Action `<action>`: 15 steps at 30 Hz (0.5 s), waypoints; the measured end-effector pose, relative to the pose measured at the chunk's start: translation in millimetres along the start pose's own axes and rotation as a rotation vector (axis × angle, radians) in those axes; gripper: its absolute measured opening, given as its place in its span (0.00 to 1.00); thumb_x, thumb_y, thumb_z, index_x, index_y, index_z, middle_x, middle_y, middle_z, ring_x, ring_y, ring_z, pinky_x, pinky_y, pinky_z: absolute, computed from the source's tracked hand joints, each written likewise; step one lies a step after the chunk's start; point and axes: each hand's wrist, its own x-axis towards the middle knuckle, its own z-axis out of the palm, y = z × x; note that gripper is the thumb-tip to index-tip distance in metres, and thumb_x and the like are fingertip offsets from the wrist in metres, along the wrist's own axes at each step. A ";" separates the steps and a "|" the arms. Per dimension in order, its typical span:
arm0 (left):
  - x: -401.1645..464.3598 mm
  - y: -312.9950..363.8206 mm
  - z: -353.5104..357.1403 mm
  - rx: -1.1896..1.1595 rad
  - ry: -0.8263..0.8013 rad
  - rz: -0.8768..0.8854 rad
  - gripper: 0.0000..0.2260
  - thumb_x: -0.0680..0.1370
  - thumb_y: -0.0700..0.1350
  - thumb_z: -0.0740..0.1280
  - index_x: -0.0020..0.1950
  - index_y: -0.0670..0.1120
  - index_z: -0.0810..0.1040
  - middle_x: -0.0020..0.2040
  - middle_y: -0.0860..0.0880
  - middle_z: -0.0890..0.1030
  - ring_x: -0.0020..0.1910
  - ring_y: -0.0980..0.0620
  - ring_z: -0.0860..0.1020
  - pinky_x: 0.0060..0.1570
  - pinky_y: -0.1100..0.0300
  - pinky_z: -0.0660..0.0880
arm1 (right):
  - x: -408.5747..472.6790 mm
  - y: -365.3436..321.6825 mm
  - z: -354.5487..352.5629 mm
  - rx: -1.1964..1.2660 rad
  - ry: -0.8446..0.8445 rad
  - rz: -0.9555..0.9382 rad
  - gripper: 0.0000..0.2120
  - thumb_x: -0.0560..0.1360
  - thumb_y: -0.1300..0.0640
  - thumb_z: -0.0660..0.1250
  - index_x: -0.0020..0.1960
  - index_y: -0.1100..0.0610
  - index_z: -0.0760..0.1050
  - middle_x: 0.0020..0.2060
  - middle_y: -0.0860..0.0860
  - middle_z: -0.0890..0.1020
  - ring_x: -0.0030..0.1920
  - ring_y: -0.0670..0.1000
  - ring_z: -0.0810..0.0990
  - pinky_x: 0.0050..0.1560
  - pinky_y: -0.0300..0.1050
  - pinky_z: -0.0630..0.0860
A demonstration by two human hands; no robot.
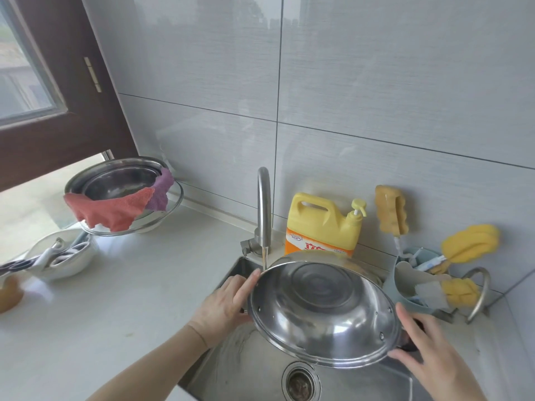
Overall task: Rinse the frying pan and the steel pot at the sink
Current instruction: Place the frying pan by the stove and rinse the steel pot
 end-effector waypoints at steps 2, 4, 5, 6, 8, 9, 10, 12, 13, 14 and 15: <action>-12.6 -11.7 -4.2 0.004 -0.029 -0.047 0.63 0.59 0.56 0.82 0.81 0.46 0.43 0.50 0.50 0.67 0.44 0.53 0.69 0.30 0.63 0.73 | 10.4 -6.8 13.1 0.006 -0.082 0.008 0.59 0.58 0.50 0.83 0.79 0.42 0.50 0.52 0.46 0.69 0.44 0.43 0.74 0.33 0.35 0.75; -26.2 -23.0 -10.5 -0.011 -0.058 -0.087 0.60 0.62 0.58 0.80 0.81 0.47 0.43 0.50 0.50 0.68 0.45 0.53 0.70 0.30 0.62 0.74 | 20.3 -15.7 26.5 -0.013 -0.109 -0.034 0.63 0.56 0.55 0.85 0.79 0.43 0.49 0.53 0.46 0.69 0.42 0.41 0.76 0.35 0.34 0.75; -34.0 -28.1 -14.2 -0.013 -0.052 -0.103 0.55 0.66 0.60 0.76 0.81 0.48 0.44 0.49 0.51 0.68 0.44 0.54 0.70 0.29 0.62 0.74 | 26.0 -20.4 32.1 -0.014 -0.114 -0.072 0.63 0.56 0.55 0.85 0.79 0.42 0.48 0.54 0.46 0.69 0.42 0.39 0.76 0.36 0.33 0.75; -42.2 -33.3 -18.1 -0.013 -0.034 -0.120 0.49 0.71 0.62 0.69 0.81 0.48 0.44 0.49 0.51 0.68 0.43 0.55 0.70 0.28 0.63 0.74 | 31.7 -25.5 37.6 -0.020 -0.114 -0.099 0.62 0.57 0.54 0.84 0.79 0.42 0.48 0.54 0.45 0.69 0.42 0.38 0.76 0.37 0.32 0.74; -59.0 -44.1 -25.8 -0.024 -0.018 -0.178 0.40 0.76 0.67 0.56 0.81 0.48 0.47 0.48 0.52 0.68 0.40 0.58 0.72 0.28 0.64 0.74 | 43.4 -38.2 48.8 -0.023 -0.116 -0.127 0.60 0.57 0.54 0.84 0.79 0.43 0.50 0.54 0.45 0.70 0.42 0.38 0.75 0.39 0.30 0.70; -67.2 -48.9 -29.6 -0.033 -0.025 -0.212 0.38 0.78 0.68 0.53 0.81 0.49 0.48 0.49 0.52 0.69 0.38 0.59 0.73 0.28 0.64 0.74 | 49.2 -43.6 55.1 -0.007 -0.115 -0.147 0.60 0.58 0.54 0.84 0.79 0.44 0.51 0.54 0.46 0.70 0.43 0.39 0.76 0.40 0.30 0.70; -75.6 -53.5 -33.1 -0.040 -0.031 -0.239 0.37 0.78 0.68 0.52 0.81 0.49 0.48 0.49 0.52 0.70 0.37 0.60 0.74 0.28 0.64 0.74 | 54.8 -49.2 60.3 0.012 -0.120 -0.170 0.59 0.59 0.55 0.84 0.79 0.45 0.51 0.55 0.47 0.71 0.44 0.40 0.77 0.40 0.31 0.71; -90.6 -61.6 -40.9 -0.053 -0.039 -0.283 0.38 0.78 0.68 0.53 0.81 0.50 0.49 0.50 0.52 0.71 0.34 0.63 0.76 0.27 0.65 0.74 | 66.5 -59.1 69.4 0.025 -0.123 -0.218 0.57 0.62 0.55 0.82 0.79 0.43 0.49 0.55 0.48 0.72 0.44 0.44 0.78 0.38 0.36 0.75; -96.6 -64.9 -45.0 -0.064 -0.042 -0.302 0.38 0.77 0.68 0.55 0.81 0.50 0.49 0.50 0.52 0.71 0.33 0.65 0.76 0.27 0.66 0.74 | 72.1 -63.9 73.1 0.019 -0.119 -0.241 0.56 0.64 0.55 0.81 0.79 0.43 0.48 0.55 0.48 0.72 0.43 0.45 0.79 0.37 0.38 0.77; -101.5 -68.2 -49.3 -0.077 -0.043 -0.320 0.38 0.77 0.68 0.55 0.81 0.51 0.50 0.50 0.53 0.71 0.33 0.66 0.76 0.27 0.67 0.73 | 77.2 -68.9 76.4 0.017 -0.116 -0.256 0.55 0.65 0.55 0.80 0.79 0.42 0.47 0.55 0.49 0.73 0.42 0.45 0.79 0.37 0.39 0.78; -105.5 -71.2 -53.6 -0.086 -0.046 -0.335 0.39 0.76 0.68 0.56 0.81 0.51 0.50 0.50 0.53 0.71 0.33 0.66 0.75 0.27 0.67 0.73 | 81.5 -74.0 79.2 0.013 -0.117 -0.267 0.55 0.65 0.55 0.80 0.79 0.42 0.47 0.55 0.49 0.73 0.42 0.45 0.78 0.36 0.40 0.78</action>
